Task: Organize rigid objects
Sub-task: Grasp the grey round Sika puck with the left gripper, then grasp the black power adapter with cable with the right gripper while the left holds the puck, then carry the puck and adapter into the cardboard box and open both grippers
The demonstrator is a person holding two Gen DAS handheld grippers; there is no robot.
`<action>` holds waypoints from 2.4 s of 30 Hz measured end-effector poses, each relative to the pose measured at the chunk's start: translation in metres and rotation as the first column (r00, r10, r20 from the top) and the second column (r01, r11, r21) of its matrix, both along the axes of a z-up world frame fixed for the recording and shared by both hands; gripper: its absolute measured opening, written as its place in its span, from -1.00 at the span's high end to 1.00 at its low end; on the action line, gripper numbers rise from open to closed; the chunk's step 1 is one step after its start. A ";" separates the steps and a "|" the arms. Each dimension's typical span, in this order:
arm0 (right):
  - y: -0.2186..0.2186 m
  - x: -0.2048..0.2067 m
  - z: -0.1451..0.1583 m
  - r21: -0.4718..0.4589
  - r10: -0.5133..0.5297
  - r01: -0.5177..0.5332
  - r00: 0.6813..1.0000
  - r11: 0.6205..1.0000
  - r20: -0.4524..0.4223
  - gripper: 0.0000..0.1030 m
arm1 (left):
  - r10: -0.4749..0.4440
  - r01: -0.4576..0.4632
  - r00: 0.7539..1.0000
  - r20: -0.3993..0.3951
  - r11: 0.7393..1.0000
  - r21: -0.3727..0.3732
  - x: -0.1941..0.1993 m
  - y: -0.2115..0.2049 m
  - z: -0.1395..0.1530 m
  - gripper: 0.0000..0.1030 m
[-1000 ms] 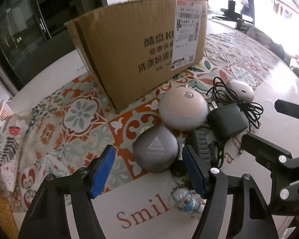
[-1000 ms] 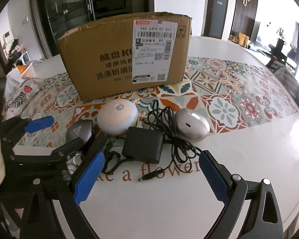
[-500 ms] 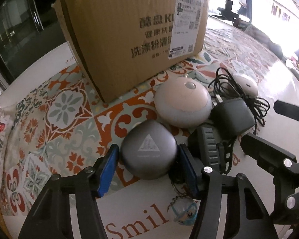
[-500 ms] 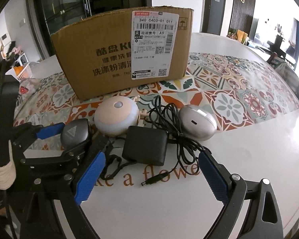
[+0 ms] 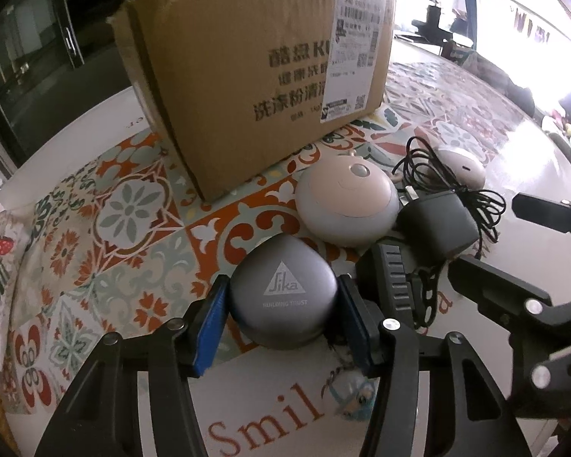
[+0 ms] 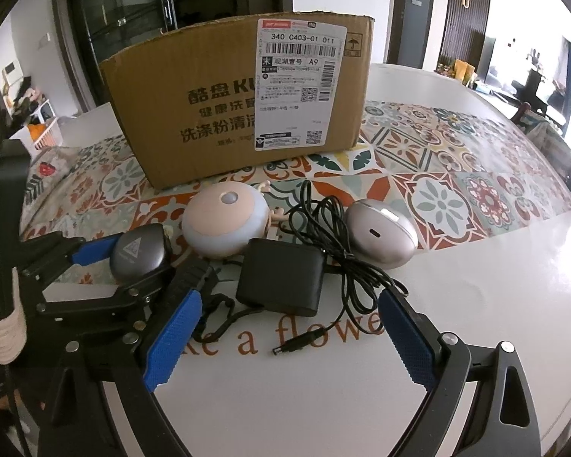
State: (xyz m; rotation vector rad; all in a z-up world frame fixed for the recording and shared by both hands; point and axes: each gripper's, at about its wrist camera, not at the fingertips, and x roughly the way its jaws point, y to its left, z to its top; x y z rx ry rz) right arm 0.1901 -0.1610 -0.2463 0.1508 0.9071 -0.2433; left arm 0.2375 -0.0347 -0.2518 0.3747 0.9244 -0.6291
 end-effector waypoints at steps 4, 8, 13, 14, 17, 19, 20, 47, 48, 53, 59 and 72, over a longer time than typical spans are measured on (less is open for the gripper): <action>0.002 -0.001 0.003 -0.011 0.015 -0.015 1.000 1.000 0.024 -0.77 | 0.032 -0.032 0.999 0.030 0.999 -0.007 -0.004 0.012 0.016 -0.07; 0.000 0.002 -0.001 0.014 0.020 -0.021 0.999 1.000 0.035 -0.57 | 0.055 -0.055 0.997 0.056 0.998 -0.009 -0.008 0.016 0.026 -0.07; -0.001 0.007 -0.010 0.045 0.011 -0.013 0.999 0.999 0.033 -0.47 | 0.059 -0.059 0.996 0.073 0.998 -0.003 -0.004 0.019 0.027 -0.07; -0.001 0.008 -0.012 0.047 0.008 -0.010 0.999 0.999 0.034 -0.47 | 0.058 -0.058 0.996 0.073 0.998 -0.004 -0.005 0.019 0.027 -0.07; -0.001 0.012 -0.016 0.046 0.006 -0.008 0.999 0.999 0.036 -0.44 | 0.064 -0.064 0.996 0.062 0.998 -0.007 -0.002 0.019 0.025 -0.07; -0.003 0.016 -0.018 0.050 0.000 -0.001 0.999 0.999 0.036 -0.42 | 0.066 -0.065 0.996 0.058 0.998 -0.010 0.000 0.019 0.023 -0.07; -0.005 0.018 -0.020 0.053 -0.005 0.003 0.999 0.999 0.035 -0.41 | 0.066 -0.066 0.996 0.057 0.998 -0.012 0.001 0.019 0.023 -0.07; -0.004 0.002 -0.006 0.033 0.028 -0.029 0.998 0.999 0.049 -0.07 | 0.127 -0.125 0.990 0.054 0.991 -0.048 -0.021 0.024 0.044 -0.07; -0.004 0.000 -0.002 0.027 0.032 -0.033 0.998 0.999 0.055 -0.07 | 0.131 -0.128 0.990 0.053 0.990 -0.051 -0.022 0.024 0.046 -0.07; -0.005 -0.007 0.018 0.003 0.047 -0.047 0.994 0.999 0.098 -0.07 | 0.170 -0.165 0.984 0.058 0.983 -0.081 -0.028 0.026 0.061 -0.07; -0.005 -0.013 0.043 -0.027 0.063 -0.059 0.987 0.998 0.147 -0.07 | 0.184 -0.177 0.981 0.059 0.978 -0.111 -0.031 0.024 0.079 -0.07; -0.009 -0.012 0.099 -0.044 0.120 -0.113 0.963 0.993 0.241 -0.07 | 0.253 -0.232 0.961 0.112 0.957 -0.175 -0.027 0.021 0.135 -0.07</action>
